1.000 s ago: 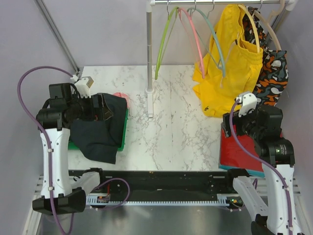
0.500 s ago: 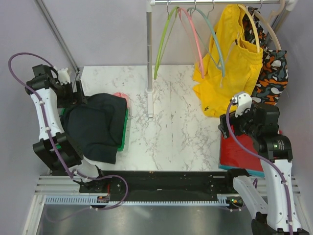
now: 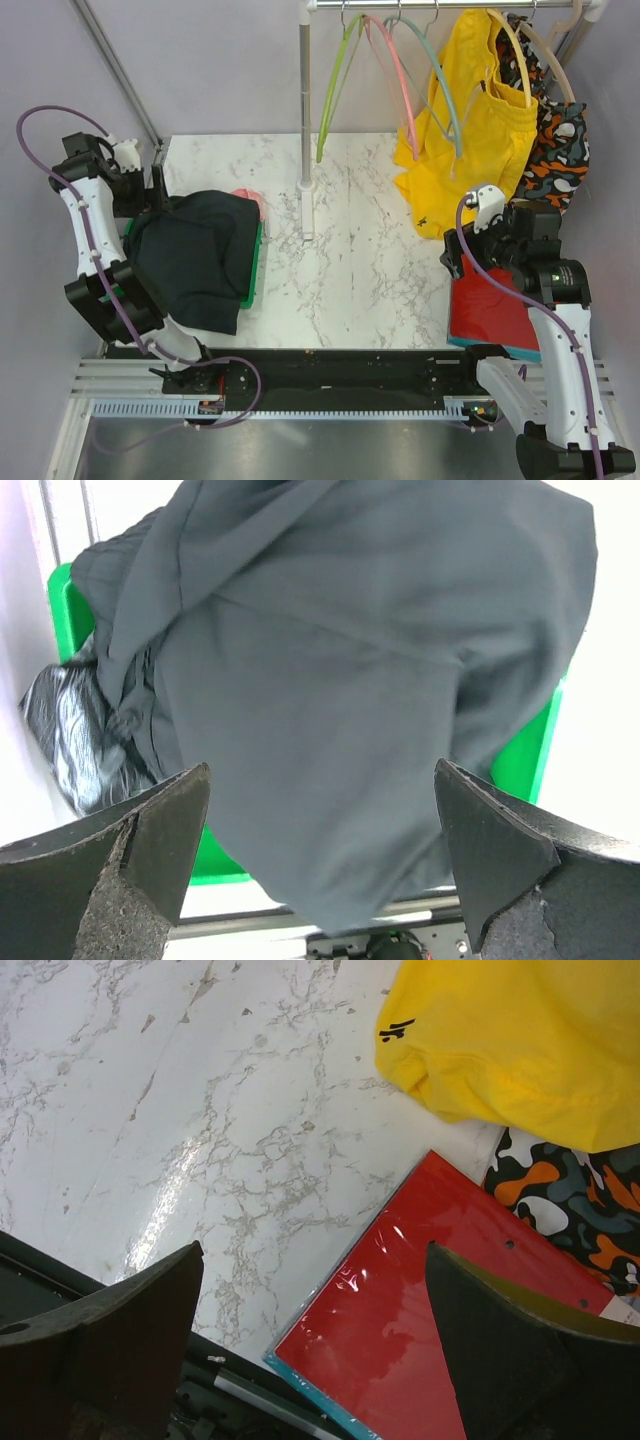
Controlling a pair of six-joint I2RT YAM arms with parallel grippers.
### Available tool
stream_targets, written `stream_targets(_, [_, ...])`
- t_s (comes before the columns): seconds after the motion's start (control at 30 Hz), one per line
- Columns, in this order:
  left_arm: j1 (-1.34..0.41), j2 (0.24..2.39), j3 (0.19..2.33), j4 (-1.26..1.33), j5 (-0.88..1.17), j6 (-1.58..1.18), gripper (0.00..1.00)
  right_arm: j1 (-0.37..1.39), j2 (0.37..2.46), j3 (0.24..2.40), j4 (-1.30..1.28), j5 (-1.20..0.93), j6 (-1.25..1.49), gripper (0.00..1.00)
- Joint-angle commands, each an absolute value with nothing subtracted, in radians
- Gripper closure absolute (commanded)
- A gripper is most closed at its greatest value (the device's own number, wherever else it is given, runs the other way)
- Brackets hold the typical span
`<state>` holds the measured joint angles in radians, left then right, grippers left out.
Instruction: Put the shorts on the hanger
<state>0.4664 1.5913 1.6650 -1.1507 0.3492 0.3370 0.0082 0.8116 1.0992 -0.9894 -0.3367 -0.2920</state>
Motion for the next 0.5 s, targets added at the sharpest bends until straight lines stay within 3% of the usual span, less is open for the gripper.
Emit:
stream_targets(0.0, [0.469, 1.719, 1.712, -1.08, 0.306, 0.368, 0.01, 0.003, 0.827, 1.12, -0.997, -0.382, -0.302, 0.02])
stream_targets(0.27, [0.469, 1.828, 1.787, -0.962, 0.193, 0.359, 0.01, 0.005, 0.842, 1.112, -0.989, -0.414, -0.298, 0.02])
stream_targets(0.47, [0.469, 1.951, 1.855, -0.95, 0.123, 0.377, 0.17, 0.003, 0.848, 1.124, -0.992, -0.411, -0.299, 0.02])
